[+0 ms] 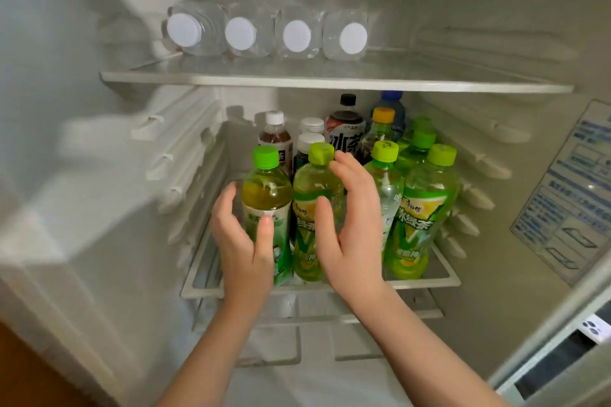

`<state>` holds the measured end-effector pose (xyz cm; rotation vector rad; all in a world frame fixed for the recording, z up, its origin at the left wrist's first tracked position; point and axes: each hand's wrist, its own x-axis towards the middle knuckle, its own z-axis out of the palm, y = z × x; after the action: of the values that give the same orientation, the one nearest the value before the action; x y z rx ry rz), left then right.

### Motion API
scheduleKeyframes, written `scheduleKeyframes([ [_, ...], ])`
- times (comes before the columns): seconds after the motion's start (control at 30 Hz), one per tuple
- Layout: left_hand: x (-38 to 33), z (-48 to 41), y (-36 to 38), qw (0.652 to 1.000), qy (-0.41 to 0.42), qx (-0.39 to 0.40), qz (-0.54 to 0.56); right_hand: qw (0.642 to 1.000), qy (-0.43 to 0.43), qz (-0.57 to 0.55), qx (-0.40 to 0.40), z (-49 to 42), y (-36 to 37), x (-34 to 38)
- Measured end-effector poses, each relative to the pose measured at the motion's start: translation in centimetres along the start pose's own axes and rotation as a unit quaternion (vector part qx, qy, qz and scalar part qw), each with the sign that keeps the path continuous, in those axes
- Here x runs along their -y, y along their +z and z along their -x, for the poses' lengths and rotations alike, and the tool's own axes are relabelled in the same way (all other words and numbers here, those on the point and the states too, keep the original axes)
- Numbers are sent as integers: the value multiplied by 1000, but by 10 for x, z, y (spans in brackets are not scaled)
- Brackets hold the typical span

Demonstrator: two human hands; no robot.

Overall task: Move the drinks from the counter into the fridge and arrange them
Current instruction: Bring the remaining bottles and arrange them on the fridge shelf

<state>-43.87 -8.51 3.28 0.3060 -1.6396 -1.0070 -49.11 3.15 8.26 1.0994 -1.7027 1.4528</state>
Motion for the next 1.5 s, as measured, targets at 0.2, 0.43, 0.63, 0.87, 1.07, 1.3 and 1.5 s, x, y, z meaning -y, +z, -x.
scheduleKeyframes([
  [0.2,-2,36,-14,987,160,2,-15,997,18,73,-30,48,-51,-1],
  [0.43,-17,111,-12,960,213,176,50,960,172,221,-23,150,-129,14],
  [0.63,-11,219,3,867,8,489,95,861,400,314,12,281,-193,65],
  [0.87,12,382,0,507,-111,854,-49,563,759,324,38,458,-235,157],
  [1.07,35,465,-64,240,-56,947,-205,314,914,225,-123,590,-210,290],
  [1.3,6,522,-107,146,93,952,-253,242,945,119,-186,669,-185,395],
  [1.5,-66,614,-127,116,210,934,-263,248,937,95,-228,722,-223,466],
])
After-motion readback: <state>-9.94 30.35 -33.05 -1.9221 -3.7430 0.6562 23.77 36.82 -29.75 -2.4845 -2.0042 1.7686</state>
